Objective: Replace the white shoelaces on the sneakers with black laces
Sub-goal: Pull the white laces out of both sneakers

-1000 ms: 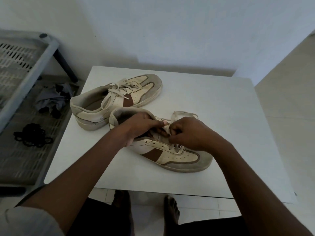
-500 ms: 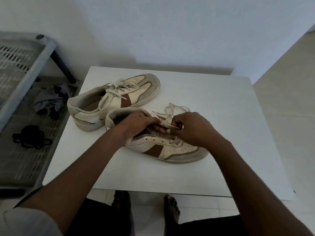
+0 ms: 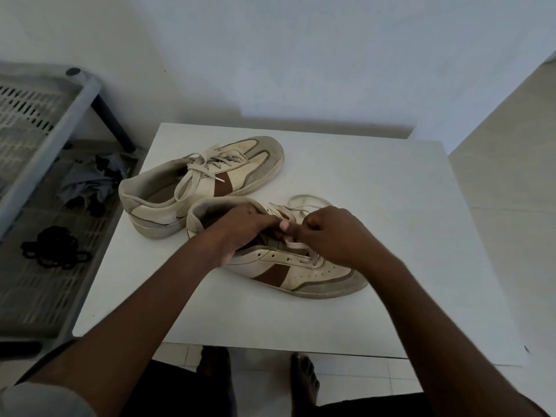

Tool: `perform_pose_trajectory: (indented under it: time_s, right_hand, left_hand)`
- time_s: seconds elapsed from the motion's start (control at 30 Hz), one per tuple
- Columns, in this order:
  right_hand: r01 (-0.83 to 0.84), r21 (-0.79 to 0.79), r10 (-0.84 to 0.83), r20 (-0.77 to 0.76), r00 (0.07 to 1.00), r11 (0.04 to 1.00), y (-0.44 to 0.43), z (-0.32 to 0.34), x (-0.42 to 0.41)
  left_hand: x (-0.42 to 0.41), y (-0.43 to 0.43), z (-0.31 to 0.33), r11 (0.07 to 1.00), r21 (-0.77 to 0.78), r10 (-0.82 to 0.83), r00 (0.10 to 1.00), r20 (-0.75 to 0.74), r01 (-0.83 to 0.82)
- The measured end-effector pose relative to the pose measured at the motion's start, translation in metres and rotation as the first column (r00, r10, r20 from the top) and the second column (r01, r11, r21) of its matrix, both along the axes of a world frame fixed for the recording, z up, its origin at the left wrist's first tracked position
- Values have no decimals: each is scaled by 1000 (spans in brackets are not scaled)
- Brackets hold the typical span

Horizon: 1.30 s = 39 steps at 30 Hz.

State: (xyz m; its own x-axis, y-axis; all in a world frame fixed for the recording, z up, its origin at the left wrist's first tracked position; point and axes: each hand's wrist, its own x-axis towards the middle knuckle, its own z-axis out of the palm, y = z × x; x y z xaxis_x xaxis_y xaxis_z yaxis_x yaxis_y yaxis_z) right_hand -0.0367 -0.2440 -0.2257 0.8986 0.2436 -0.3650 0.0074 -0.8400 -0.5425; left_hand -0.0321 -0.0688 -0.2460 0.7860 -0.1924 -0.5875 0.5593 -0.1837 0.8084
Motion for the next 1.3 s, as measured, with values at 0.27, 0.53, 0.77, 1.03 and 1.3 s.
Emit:
perform_pose_trajectory:
  time_s: [0.27,0.53,0.77,1.03,1.3]
  right_hand:
    - [-73,376,140,-152,979,924,-22,14,6]
    - [34,243,3,-151,988,969,-52,22,13]
    - [14,160,-46,199,979,987,6,-8,-4]
    - [142,563,-228,86,970,815,-28,24,10]
    - [412,807,-774,85,627,423,-63,23,26]
  left_hand:
    - [3,-1,0,1000,-6,1,998,-59,-1]
    - [3,-3,2,1000,14,6,996,-85,-4]
    - [4,2,-3,999,22,-22,999,-31,23]
    - [4,1,0,999,-20,-39,994,-105,37]
    - [4,1,0,997,-46,-71,989,-127,66]
